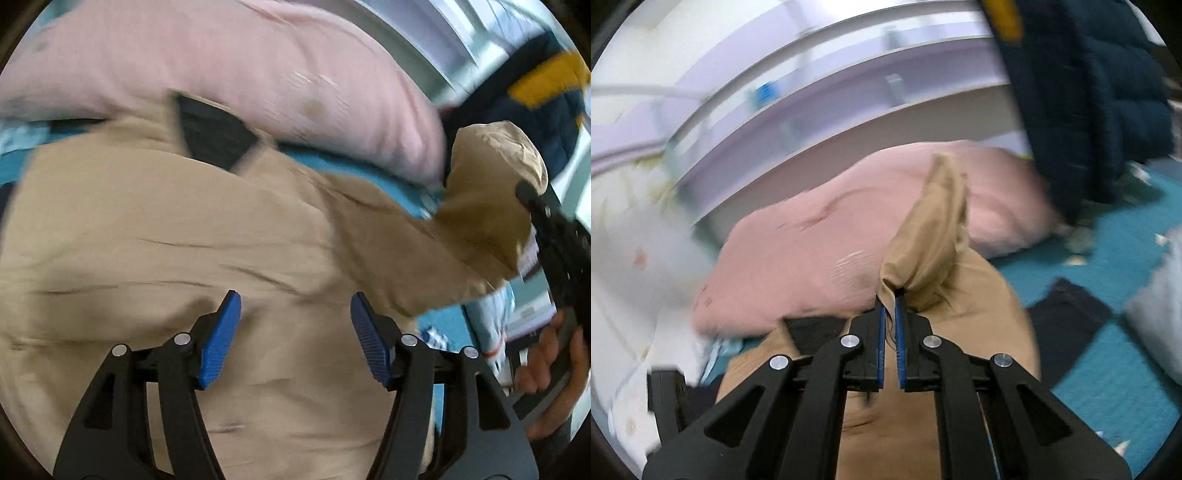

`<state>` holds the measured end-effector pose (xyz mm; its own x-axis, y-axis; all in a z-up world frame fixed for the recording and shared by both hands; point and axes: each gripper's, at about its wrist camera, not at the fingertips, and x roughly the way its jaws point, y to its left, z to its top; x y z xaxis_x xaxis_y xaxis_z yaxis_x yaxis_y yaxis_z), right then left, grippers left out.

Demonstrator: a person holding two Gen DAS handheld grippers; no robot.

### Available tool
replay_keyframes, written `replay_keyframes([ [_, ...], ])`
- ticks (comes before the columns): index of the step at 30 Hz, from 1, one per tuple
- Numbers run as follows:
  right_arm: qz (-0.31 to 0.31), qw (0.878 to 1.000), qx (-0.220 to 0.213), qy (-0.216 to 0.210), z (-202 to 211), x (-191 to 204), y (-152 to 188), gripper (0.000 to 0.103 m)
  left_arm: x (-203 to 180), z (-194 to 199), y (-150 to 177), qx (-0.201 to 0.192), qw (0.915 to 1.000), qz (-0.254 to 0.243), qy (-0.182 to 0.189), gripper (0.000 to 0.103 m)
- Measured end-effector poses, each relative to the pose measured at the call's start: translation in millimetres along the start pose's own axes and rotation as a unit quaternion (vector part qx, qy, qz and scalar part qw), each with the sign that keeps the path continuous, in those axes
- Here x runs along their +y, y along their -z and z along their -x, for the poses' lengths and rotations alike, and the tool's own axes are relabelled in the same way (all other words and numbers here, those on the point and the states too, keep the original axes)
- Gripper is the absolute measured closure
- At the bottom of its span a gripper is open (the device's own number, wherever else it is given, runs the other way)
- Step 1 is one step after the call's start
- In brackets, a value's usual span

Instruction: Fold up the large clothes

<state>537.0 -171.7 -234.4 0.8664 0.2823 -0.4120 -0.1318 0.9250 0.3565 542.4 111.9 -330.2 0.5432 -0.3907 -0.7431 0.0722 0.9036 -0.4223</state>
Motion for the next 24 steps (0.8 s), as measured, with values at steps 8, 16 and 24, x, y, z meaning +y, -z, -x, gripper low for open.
replay_keyframes([
  [8,0.082,0.991,0.071,-0.079,-65,121,61,0.098,107,55,6,-0.031,0.9941,0.084,-0.061,0.038],
  [16,0.123,0.968,0.194,-0.097,-118,154,140,0.098,143,67,21,-0.032,0.9895,0.121,-0.074,0.038],
  [24,0.099,0.961,0.231,-0.112,-123,145,156,0.092,134,65,12,-0.048,0.9901,0.119,-0.057,0.038],
])
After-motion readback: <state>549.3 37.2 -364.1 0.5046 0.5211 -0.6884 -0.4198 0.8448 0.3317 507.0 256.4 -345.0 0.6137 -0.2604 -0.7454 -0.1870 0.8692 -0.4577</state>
